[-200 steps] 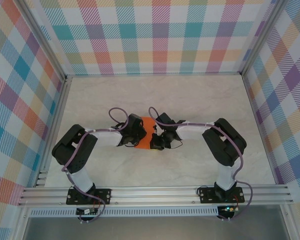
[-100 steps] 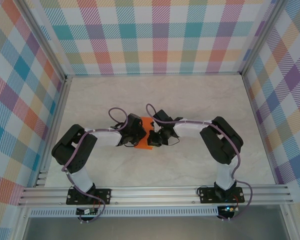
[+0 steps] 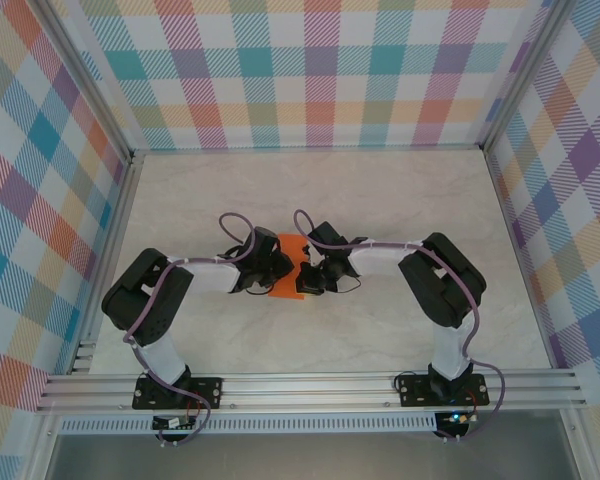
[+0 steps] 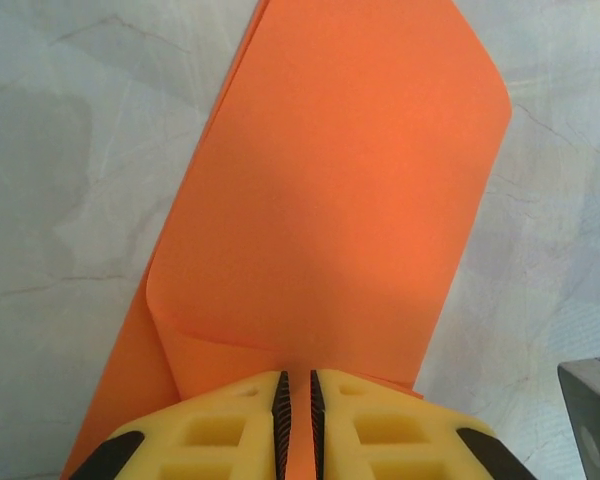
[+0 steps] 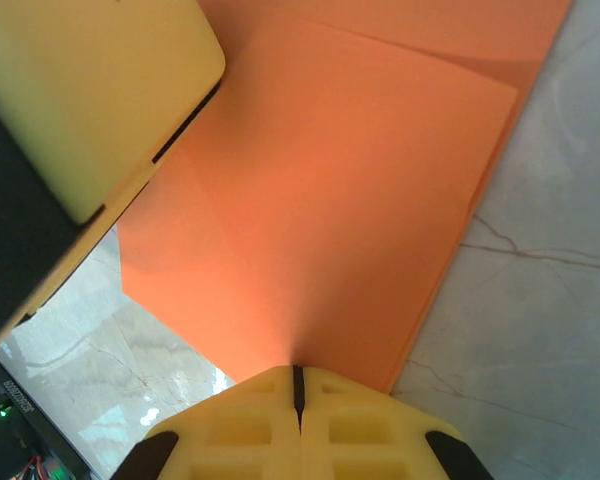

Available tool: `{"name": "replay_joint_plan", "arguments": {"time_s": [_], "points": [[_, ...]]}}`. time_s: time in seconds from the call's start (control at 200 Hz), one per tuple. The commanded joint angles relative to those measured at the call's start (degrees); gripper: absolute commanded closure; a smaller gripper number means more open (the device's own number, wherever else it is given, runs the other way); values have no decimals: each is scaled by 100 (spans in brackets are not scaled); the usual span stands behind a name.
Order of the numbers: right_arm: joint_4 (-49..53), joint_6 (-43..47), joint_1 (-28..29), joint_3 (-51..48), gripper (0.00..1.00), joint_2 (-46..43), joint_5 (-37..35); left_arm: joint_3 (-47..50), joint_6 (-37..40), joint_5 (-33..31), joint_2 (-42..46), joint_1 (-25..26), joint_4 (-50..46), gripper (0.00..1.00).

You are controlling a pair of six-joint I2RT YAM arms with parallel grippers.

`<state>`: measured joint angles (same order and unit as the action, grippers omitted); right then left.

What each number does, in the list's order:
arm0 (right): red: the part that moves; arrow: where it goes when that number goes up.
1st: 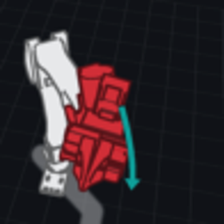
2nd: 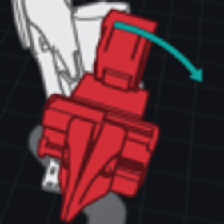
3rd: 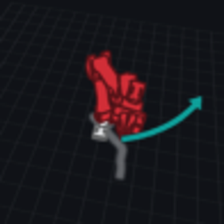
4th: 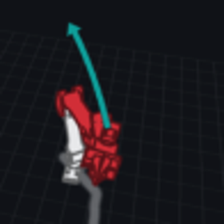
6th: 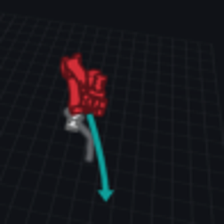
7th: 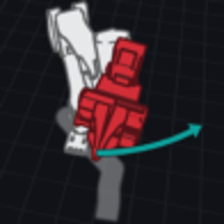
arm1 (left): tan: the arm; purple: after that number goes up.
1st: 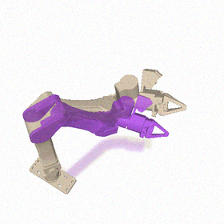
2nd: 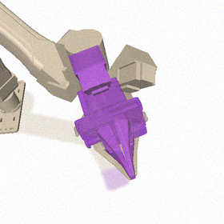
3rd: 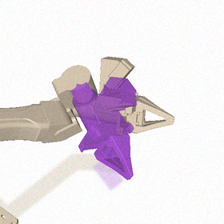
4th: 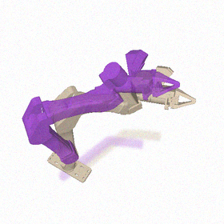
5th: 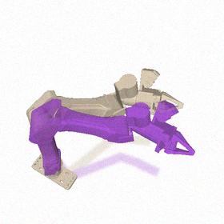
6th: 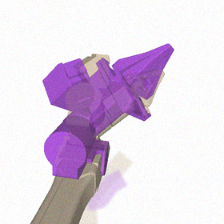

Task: Fold a paper plane with a square sheet of paper (pick it up from the middle)
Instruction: Fold the triangle a second time at the center of the table.

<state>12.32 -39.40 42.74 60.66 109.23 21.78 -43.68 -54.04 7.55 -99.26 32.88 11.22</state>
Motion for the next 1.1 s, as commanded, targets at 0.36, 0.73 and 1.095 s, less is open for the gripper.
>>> {"name": "replay_joint_plan", "arguments": {"time_s": [0.36,0.73,1.095], "points": [[846,135,24,-396,97,208,-288,541,1133,9,446,-816,687,74],[895,83,24,-362,98,160,-236,434,1215,556,1128,-458,114,76],[914,-59,23,-354,100,236,-183,613,741,765,667,271,284,93]]}}
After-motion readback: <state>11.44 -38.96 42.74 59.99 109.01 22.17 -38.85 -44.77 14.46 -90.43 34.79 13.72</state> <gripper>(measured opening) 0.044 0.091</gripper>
